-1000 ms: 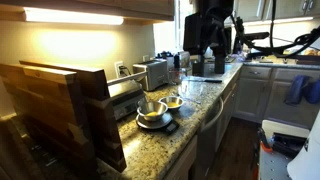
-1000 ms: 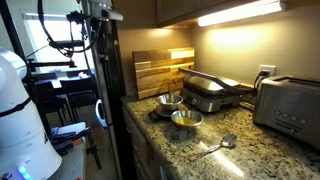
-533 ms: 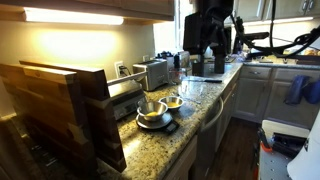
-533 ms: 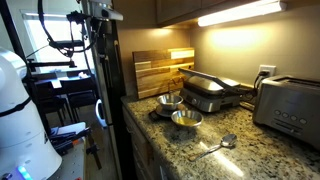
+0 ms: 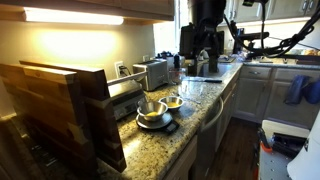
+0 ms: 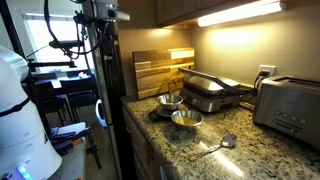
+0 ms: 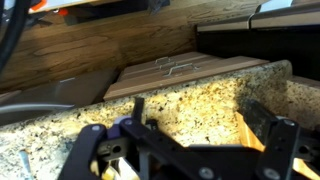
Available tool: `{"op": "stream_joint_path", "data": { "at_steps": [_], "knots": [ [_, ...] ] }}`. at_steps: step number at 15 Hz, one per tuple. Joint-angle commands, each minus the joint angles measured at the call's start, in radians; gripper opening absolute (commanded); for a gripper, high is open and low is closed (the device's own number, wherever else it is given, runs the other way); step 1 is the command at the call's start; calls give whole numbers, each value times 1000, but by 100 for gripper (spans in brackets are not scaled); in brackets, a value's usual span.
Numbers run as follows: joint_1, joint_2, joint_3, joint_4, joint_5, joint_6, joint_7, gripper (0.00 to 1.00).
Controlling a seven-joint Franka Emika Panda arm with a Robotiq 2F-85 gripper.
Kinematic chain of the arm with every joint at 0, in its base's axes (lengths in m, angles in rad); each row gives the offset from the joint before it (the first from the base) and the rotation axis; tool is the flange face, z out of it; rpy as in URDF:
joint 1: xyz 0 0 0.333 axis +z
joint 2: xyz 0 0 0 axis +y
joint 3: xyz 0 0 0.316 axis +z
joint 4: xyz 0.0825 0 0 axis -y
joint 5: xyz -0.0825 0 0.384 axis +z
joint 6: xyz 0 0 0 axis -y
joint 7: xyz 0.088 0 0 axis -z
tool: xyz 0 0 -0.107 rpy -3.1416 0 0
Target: Use the spoon to scoop some powder from the bowl on the right into the bowl on the left
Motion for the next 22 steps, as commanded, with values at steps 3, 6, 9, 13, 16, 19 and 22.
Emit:
{"op": "stream_joint_path", "data": {
  "at_steps": [3, 6, 9, 13, 16, 19, 22],
  "knots": [
    [-82, 131, -76, 16, -128, 103, -109, 100],
    [-111, 216, -126, 36, -177, 141, -152, 100],
    [-105, 216, -132, 29, -179, 131, -134, 100],
    [-109, 259, -136, 56, -187, 131, -134, 100],
    [-109, 259, -136, 59, -188, 130, -134, 100],
    [-130, 311, -153, 70, -232, 165, -165, 100],
    [-150, 369, -188, 75, -288, 238, -205, 100]
  ]
}}
